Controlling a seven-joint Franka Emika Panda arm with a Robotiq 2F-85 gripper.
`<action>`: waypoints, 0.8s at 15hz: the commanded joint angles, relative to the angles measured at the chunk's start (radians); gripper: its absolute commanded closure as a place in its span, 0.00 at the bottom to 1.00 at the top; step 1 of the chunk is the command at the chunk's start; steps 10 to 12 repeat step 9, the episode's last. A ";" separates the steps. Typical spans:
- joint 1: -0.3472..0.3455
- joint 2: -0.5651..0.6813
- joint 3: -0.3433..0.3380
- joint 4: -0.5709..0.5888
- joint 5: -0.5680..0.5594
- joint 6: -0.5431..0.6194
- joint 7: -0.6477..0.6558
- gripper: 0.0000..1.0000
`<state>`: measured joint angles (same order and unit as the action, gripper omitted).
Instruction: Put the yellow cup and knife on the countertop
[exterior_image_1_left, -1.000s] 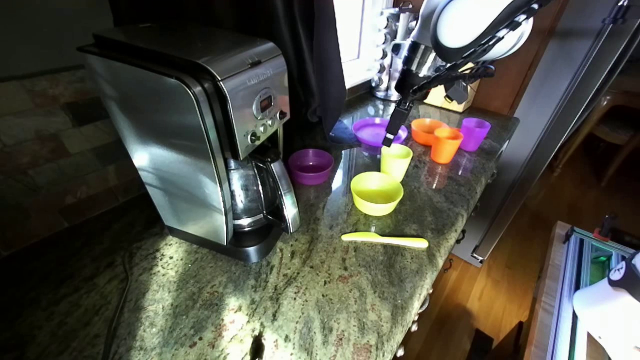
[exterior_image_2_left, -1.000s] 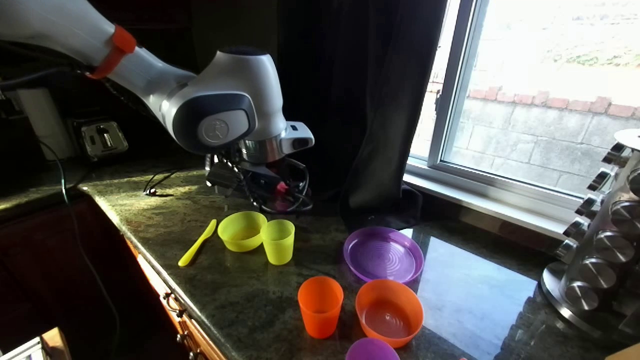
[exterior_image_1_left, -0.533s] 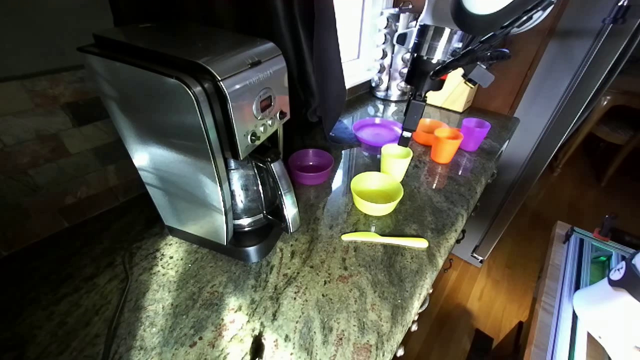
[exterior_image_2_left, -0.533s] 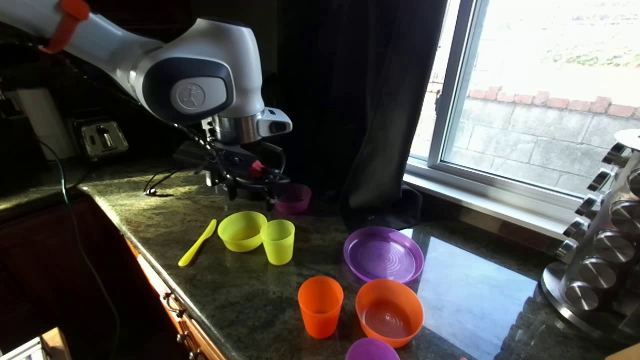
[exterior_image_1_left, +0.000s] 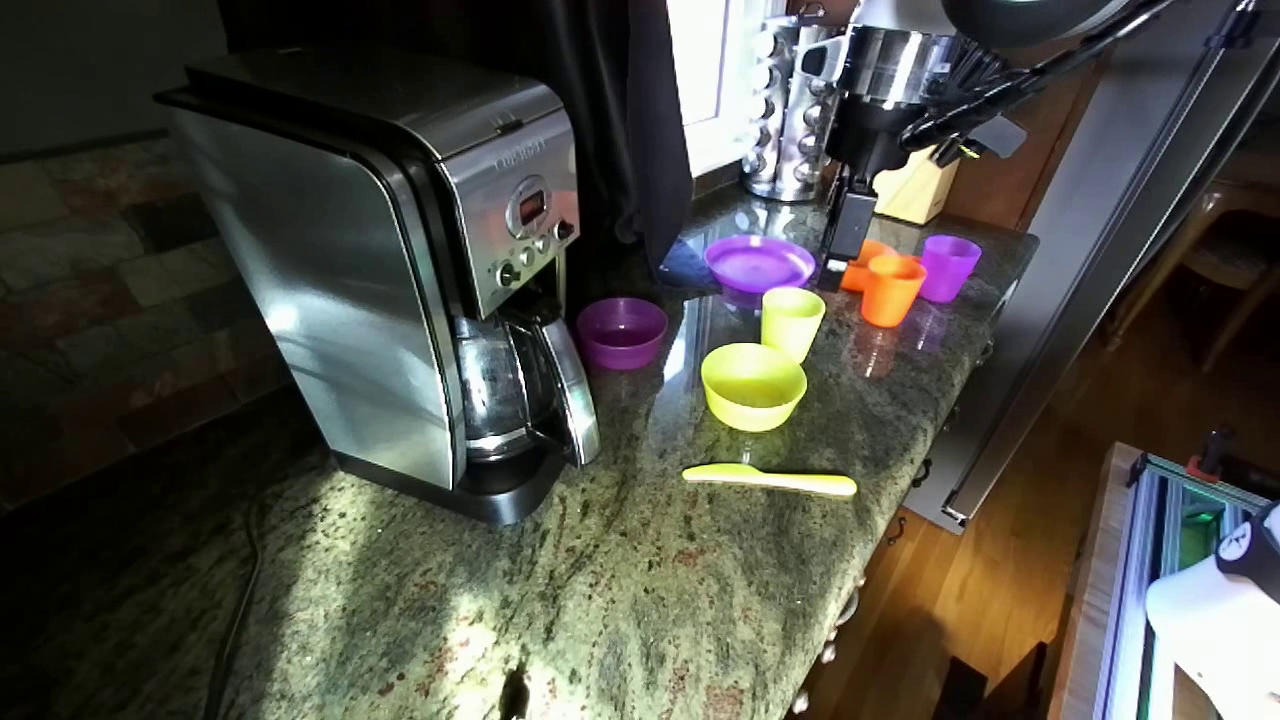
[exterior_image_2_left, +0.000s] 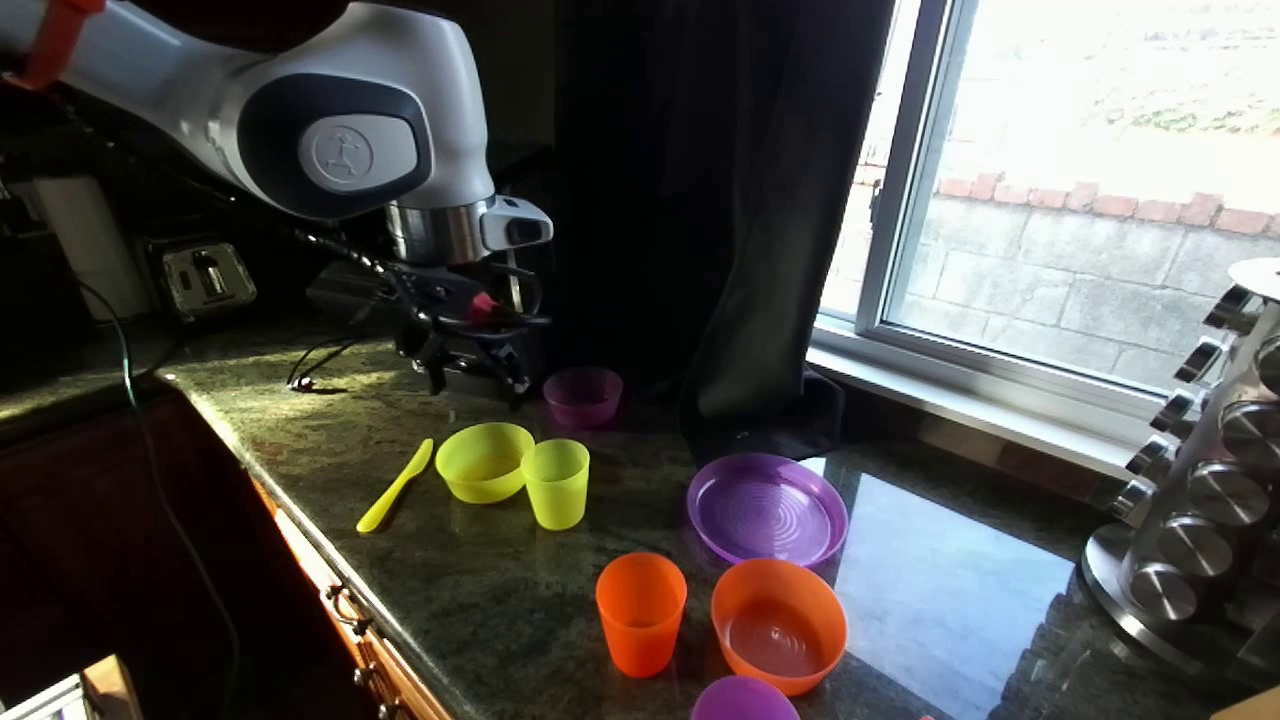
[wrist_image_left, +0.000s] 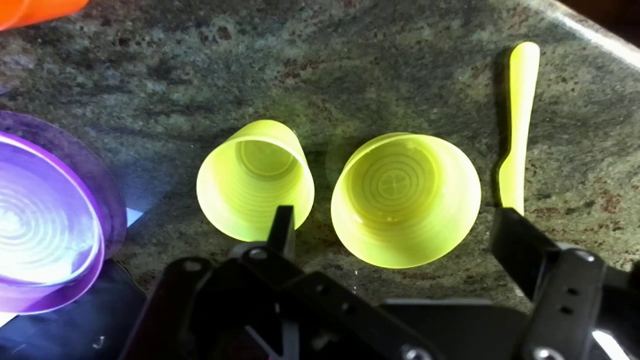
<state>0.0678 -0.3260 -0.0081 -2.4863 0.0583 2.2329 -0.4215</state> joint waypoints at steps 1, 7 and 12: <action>0.012 -0.038 0.007 -0.034 -0.028 -0.017 0.031 0.00; 0.014 -0.003 -0.008 -0.001 -0.012 -0.002 0.008 0.00; 0.014 -0.003 -0.008 -0.001 -0.012 -0.002 0.008 0.00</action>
